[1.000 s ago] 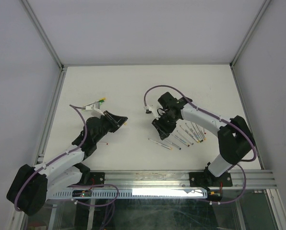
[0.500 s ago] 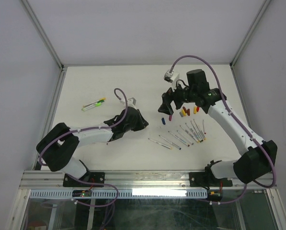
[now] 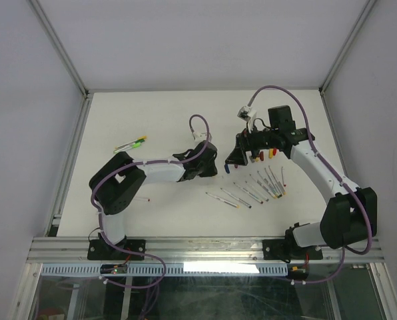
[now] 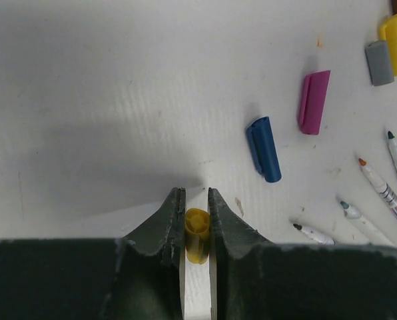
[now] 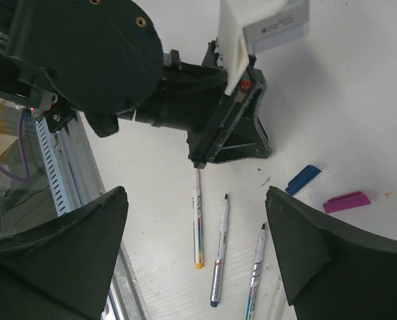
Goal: Open the pen caps
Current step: Place the pen cap at the center of the board.
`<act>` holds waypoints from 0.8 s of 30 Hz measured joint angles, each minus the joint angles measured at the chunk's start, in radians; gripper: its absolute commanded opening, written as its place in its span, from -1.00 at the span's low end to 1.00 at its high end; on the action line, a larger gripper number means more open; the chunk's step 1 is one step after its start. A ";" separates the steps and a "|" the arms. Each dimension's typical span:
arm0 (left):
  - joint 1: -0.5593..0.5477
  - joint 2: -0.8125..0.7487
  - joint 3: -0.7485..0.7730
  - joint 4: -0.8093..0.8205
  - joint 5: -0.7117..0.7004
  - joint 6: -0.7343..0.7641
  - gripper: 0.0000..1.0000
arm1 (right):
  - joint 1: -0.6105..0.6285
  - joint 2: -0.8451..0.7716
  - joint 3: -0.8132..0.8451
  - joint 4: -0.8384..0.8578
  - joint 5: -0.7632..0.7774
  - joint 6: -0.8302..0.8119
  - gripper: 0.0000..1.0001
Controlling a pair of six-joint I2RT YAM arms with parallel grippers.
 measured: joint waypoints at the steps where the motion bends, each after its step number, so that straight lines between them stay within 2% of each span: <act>1: -0.005 0.014 0.023 -0.015 -0.005 0.006 -0.75 | -0.001 -0.003 0.000 0.005 -0.006 0.001 0.72; 7: -0.024 0.061 0.114 -0.104 -0.063 0.034 -0.44 | -0.005 -0.006 0.000 0.012 -0.025 0.003 0.72; 19: -0.030 0.064 0.139 -0.161 -0.116 0.056 -0.39 | -0.029 -0.009 -0.001 0.015 -0.031 0.003 0.72; 24: -0.045 0.035 0.134 -0.184 -0.152 0.070 -0.30 | -0.036 -0.018 -0.003 0.015 -0.048 0.003 0.72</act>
